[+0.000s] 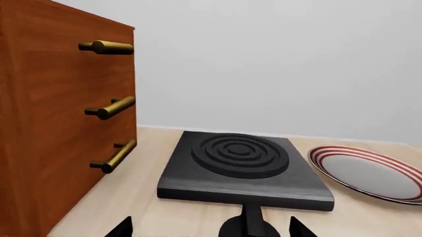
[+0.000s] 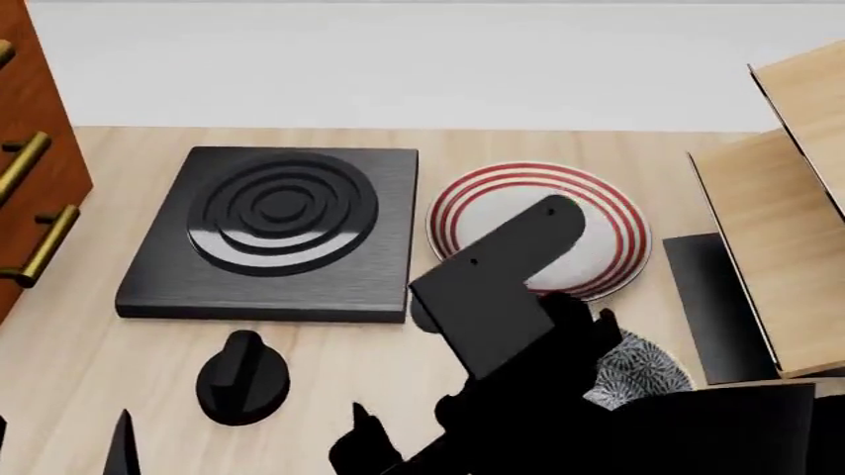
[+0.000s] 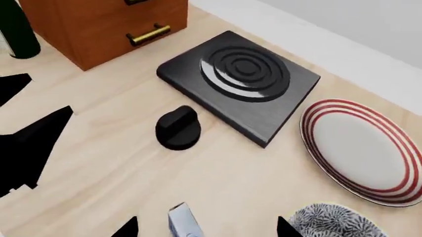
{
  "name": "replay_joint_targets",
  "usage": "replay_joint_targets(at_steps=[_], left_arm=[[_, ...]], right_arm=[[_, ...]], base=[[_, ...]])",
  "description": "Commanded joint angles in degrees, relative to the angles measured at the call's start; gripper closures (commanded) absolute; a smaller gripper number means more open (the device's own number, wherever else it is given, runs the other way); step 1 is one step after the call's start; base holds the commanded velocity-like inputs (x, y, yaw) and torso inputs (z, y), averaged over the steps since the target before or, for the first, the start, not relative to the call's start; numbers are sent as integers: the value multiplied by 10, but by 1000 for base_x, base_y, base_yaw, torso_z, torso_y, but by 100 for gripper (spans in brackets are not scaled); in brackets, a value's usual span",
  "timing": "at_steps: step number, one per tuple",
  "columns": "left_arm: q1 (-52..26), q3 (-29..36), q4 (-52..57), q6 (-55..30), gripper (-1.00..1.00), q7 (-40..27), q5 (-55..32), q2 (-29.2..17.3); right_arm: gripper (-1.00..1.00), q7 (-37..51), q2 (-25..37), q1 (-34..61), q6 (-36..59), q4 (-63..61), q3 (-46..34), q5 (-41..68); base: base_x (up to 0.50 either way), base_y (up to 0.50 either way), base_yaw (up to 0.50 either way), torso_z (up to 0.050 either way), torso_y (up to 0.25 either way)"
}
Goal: Pick up the cream cheese and put it in the bowl.
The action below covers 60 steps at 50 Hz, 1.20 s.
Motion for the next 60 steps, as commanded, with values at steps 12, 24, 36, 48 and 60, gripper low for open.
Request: replay_joint_targets(at_steps=[12,24,36,48,60], left_arm=[[-6,3,-19,13,-100,-8,3,1],[-19,5,-41,18,-100,-9,1,2],[-39,6,-70,20,-100,-6,-4,2],[-50,4,-88,24,-100,-7,-6,1],[-57,7,-100,29,-100,-9,-5,1]], right_arm=[[-100,-78,-19,93,58,146,-194,-66],[-100,-221,-47,195,16,253,-298,-163],[-100,-320,-84,245,-46,345,-355,-229],[-100,-397,-141,277,-95,424,-406,-275],[-100,-436,-175,274,-125,442,-436,-292]], base=[[0,0,0,0,0],[0,0,0,0,0],[0,0,0,0,0],[0,0,0,0,0],[0,0,0,0,0]])
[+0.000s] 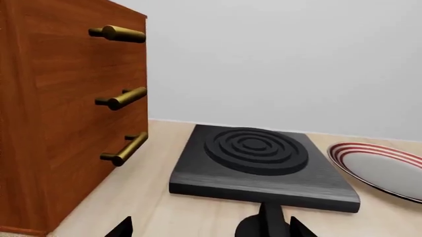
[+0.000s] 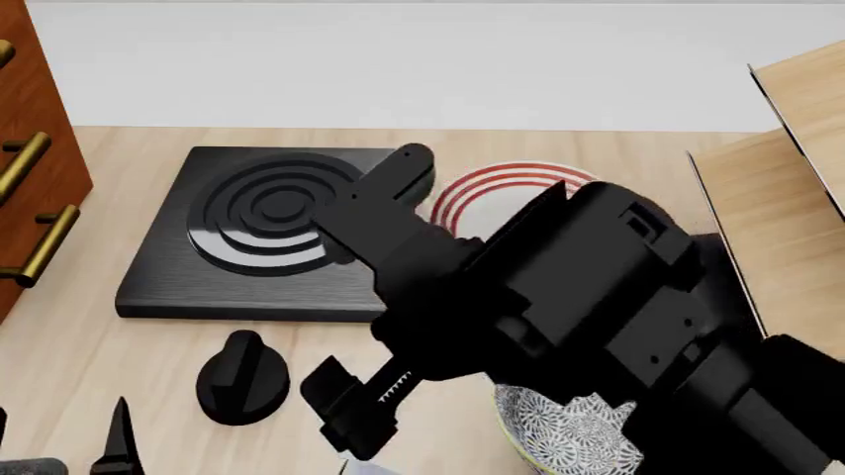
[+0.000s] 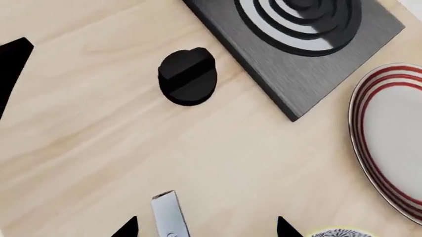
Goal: Pick up the cream cheese and put it in the bowl.
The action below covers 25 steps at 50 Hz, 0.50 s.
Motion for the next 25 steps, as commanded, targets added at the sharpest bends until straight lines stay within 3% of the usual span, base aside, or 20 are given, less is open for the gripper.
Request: replay_joint_targets(at_steps=[1,25], left_arm=[[-8,1,-13,5,-100,-1,-1,0],[2,4,0,6,-100,-7,-8,-4]], right_arm=[[-100,-45,-35,7,-31,33,-35,-24],[-100,-70,-61,-27,-46,70,-71,-36]], base=[[0,0,0,0,0],[0,0,0,0,0]])
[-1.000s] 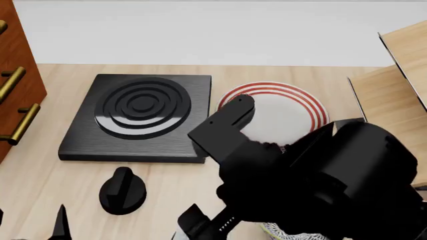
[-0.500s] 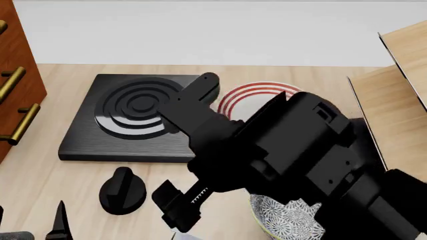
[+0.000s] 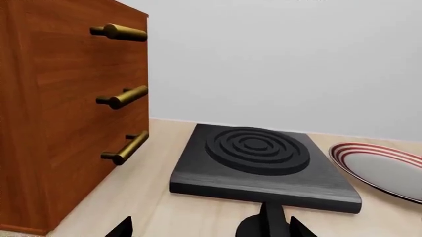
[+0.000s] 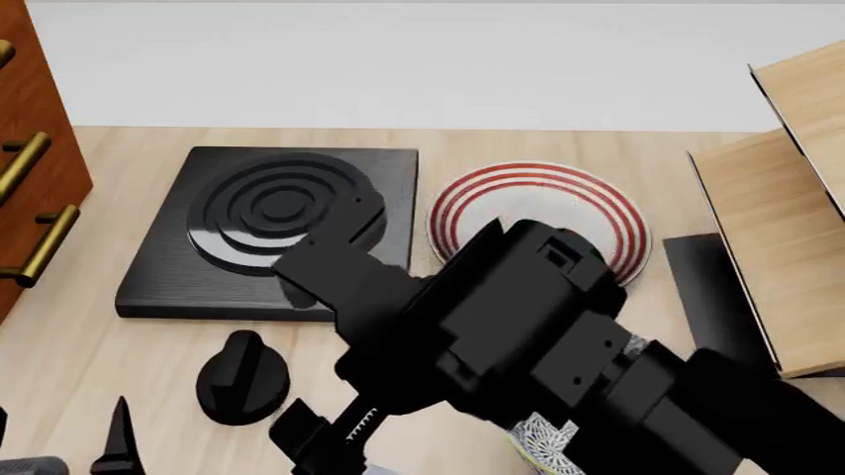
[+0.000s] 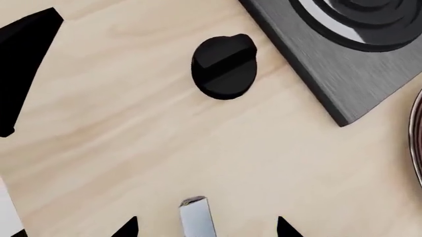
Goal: Pick up the cream cheese and put it in the bowl.
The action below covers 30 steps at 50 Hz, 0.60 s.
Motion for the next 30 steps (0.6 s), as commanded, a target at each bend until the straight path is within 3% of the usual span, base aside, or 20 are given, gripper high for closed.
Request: replay_joint_targets(at_steps=[1,30], left_arm=[[6,0,8,2,-100,-3,-4,-3],[4,2,0,12,-100,-2,-16,-6]], right_arm=[[-100,-11,-14,-10,2,24,-13,-1],[-100,-67,-58,-23,-28,149,-78,-48]], base=[[0,0,0,0,0],[0,0,0,0,0]])
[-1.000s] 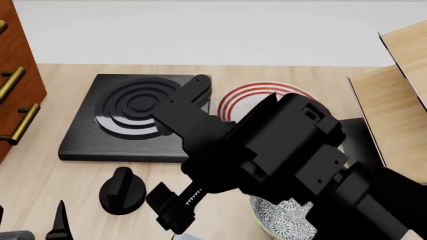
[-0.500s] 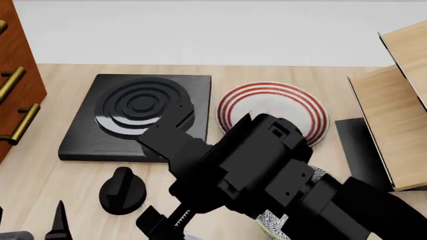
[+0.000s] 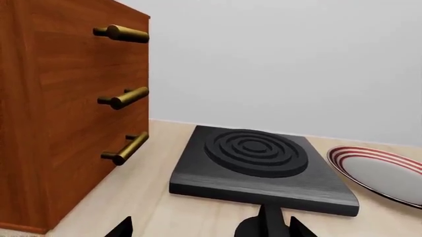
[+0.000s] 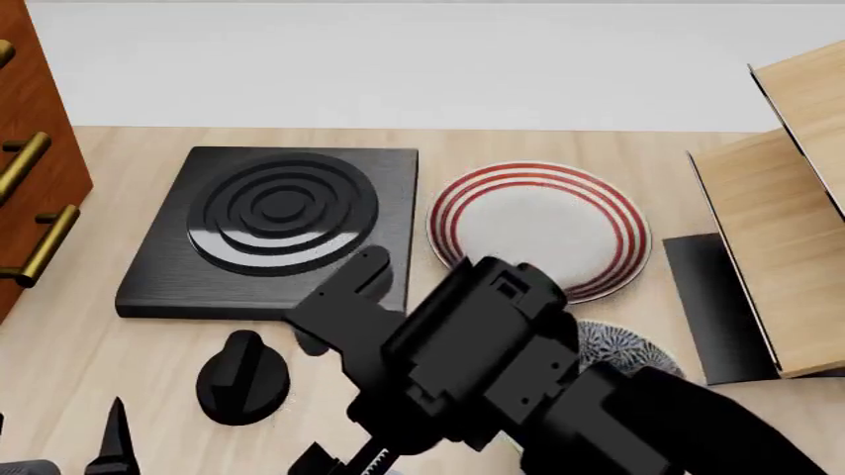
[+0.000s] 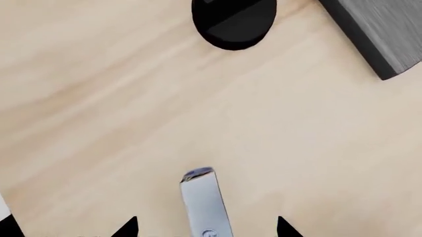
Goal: Pick up the cream cheese and put it in the bowl.
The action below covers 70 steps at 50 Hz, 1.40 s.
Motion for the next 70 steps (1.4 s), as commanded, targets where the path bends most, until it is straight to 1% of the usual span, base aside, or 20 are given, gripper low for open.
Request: replay_joint_targets(at_steps=[1,22,28,47,61,62,70], left_arm=[[-2,1,-4,2,-100,0,-5,-1],[0,0,2,6,-100,-3,-12,-7],[-7,2,-9,7,-100,-5,-10,-5],[-1,6,-4,10,-100,-9,-12,-8],[2,5,0,14,-100,-16,-12,-10],[2,5,1,13,-100,-16,-12,-11],[5,4,8,15,-100,-20,-13,-13]], right_arm=[[-100,-22,-14,-4,-23,54,-21,-21],[-100,-83,-60,-14,-84,165,-50,-54],[-100,-112,-84,-24,-122,229,-64,-69],[-100,-116,-85,-44,-162,264,-109,-26],[-100,-125,-85,-40,-168,274,-123,-13],[100,-125,-85,-40,-167,274,-123,-13],[100,-125,-85,-29,-162,262,-122,-9]], base=[[0,0,0,0,0],[0,0,0,0,0],[0,0,0,0,0],[0,0,0,0,0],[0,0,0,0,0],[0,0,0,0,0],[0,0,0,0,0]])
